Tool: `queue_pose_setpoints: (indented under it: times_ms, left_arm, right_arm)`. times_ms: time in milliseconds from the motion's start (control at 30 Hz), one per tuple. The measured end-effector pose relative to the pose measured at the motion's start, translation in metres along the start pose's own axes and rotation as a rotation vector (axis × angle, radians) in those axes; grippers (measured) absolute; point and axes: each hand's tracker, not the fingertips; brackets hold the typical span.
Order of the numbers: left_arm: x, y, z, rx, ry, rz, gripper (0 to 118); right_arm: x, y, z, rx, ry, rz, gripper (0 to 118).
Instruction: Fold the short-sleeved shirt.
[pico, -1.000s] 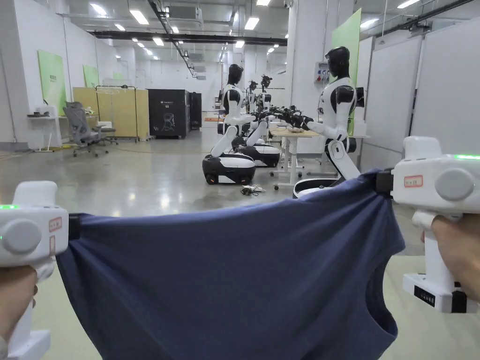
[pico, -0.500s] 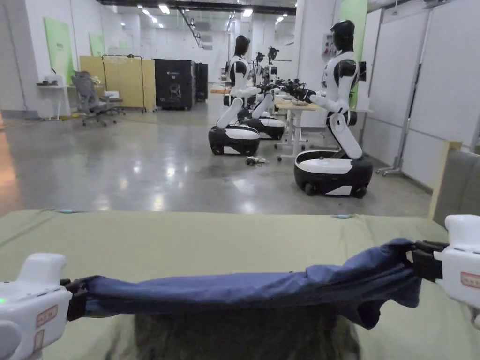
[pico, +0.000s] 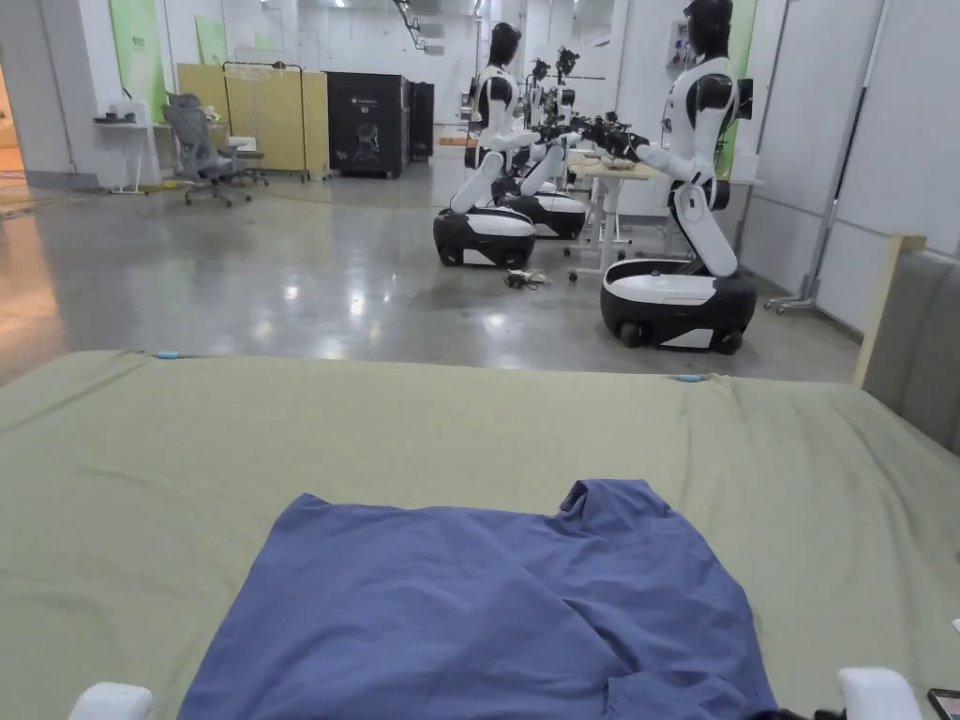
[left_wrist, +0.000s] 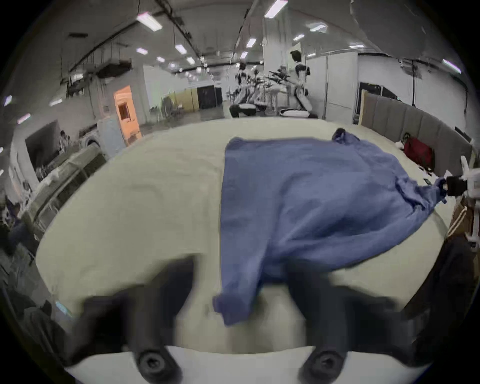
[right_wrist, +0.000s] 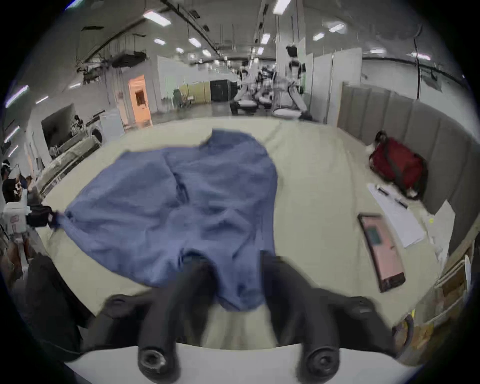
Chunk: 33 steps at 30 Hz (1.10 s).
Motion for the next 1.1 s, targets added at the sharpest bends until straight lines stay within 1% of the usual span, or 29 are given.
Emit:
queue_pose_setpoints:
  times_ms: [33, 67, 133, 200, 267, 300, 333, 367, 400, 433, 467, 500, 567, 633, 667, 700, 733, 767, 800, 833, 867, 900, 967, 1067, 1100]
  left_arm:
    - [0.003, 0.008, 0.016, 0.060, -0.005, 0.001, 112]
    - [0.009, 0.017, 0.039, 0.161, -0.004, -0.002, 110]
    - [0.025, 0.029, 0.077, 0.282, 0.013, -0.030, 111]
    - [0.042, 0.035, 0.110, 0.415, 0.030, -0.051, 112]
    - [0.053, 0.033, 0.130, 0.471, 0.083, -0.090, 112]
    - [0.059, 0.029, 0.137, 0.471, 0.120, -0.084, 112]
    - [0.061, 0.027, 0.140, 0.458, 0.103, -0.071, 103]
    - [0.060, 0.024, 0.141, 0.445, 0.093, -0.037, 79]
    - [0.059, 0.022, 0.140, 0.408, 0.067, -0.012, 36]
    - [0.057, 0.019, 0.133, 0.356, 0.089, -0.029, 0]
    - [0.057, 0.016, 0.127, 0.304, 0.159, -0.060, 0]
    - [0.051, 0.012, 0.125, 0.288, 0.139, -0.073, 0]
    - [0.033, 0.007, 0.114, 0.191, 0.031, -0.012, 0]
    - [0.020, 0.000, 0.100, 0.102, 0.077, -0.020, 0]
    - [0.013, -0.004, 0.090, 0.063, 0.061, -0.040, 6]
    - [0.008, -0.008, 0.081, 0.038, 0.046, -0.045, 28]
    - [0.002, -0.010, 0.069, -0.021, -0.005, -0.039, 55]
    - [-0.002, -0.013, 0.056, -0.076, -0.048, -0.037, 70]
    - [-0.004, -0.015, 0.043, -0.129, -0.058, -0.054, 70]
    - [-0.001, -0.020, 0.034, -0.102, -0.031, -0.070, 110]
    - [-0.002, -0.022, 0.025, -0.065, -0.034, -0.079, 113]
    - [-0.004, -0.022, 0.015, -0.077, -0.035, -0.071, 111]
    - [-0.005, -0.022, -0.008, -0.116, -0.047, -0.070, 111]
    - [-0.006, -0.020, -0.039, -0.147, -0.055, -0.101, 110]
    - [-0.005, -0.019, -0.043, -0.166, -0.058, -0.111, 106]
  right_arm:
    - [-0.006, 0.011, 0.015, 0.058, 0.013, -0.007, 81]
    - [-0.016, 0.020, 0.033, 0.136, 0.027, 0.007, 82]
    - [-0.034, 0.032, 0.068, 0.292, 0.038, 0.023, 82]
    - [-0.049, 0.037, 0.091, 0.370, 0.053, 0.027, 82]
    - [-0.067, 0.033, 0.106, 0.440, 0.021, 0.012, 82]
    - [-0.072, 0.030, 0.111, 0.457, 0.016, 0.013, 81]
    - [-0.076, 0.026, 0.112, 0.468, 0.022, 0.010, 72]
    - [-0.081, 0.021, 0.113, 0.481, 0.005, 0.013, 53]
    - [-0.085, 0.017, 0.110, 0.473, 0.001, 0.014, 30]
    - [-0.088, 0.015, 0.108, 0.464, -0.001, 0.020, 13]
    - [-0.089, 0.011, 0.106, 0.452, -0.005, 0.023, 13]
    - [-0.090, 0.008, 0.105, 0.445, -0.003, 0.025, 12]
    - [-0.089, 0.005, 0.104, 0.422, 0.014, 0.019, 10]
    - [-0.088, 0.001, 0.104, 0.413, 0.000, 0.024, 10]
    - [-0.088, 0.002, 0.104, 0.407, -0.004, 0.029, 10]
    - [-0.085, 0.002, 0.102, 0.394, -0.002, 0.028, 10]
    - [-0.084, 0.001, 0.099, 0.379, -0.005, 0.027, 10]
    - [-0.083, 0.001, 0.096, 0.365, -0.015, 0.032, 10]
    - [-0.083, 0.003, 0.094, 0.353, -0.023, 0.040, 10]
    - [-0.081, 0.004, 0.092, 0.340, -0.024, 0.041, 10]
    - [-0.079, 0.004, 0.090, 0.329, -0.026, 0.037, 10]
    - [-0.077, 0.005, 0.088, 0.319, -0.031, 0.034, 10]
    - [-0.071, 0.007, 0.083, 0.272, -0.044, 0.030, 10]
    - [-0.059, 0.006, 0.072, 0.190, -0.083, 0.056, 10]
    - [-0.055, 0.006, 0.069, 0.161, -0.103, 0.071, 10]
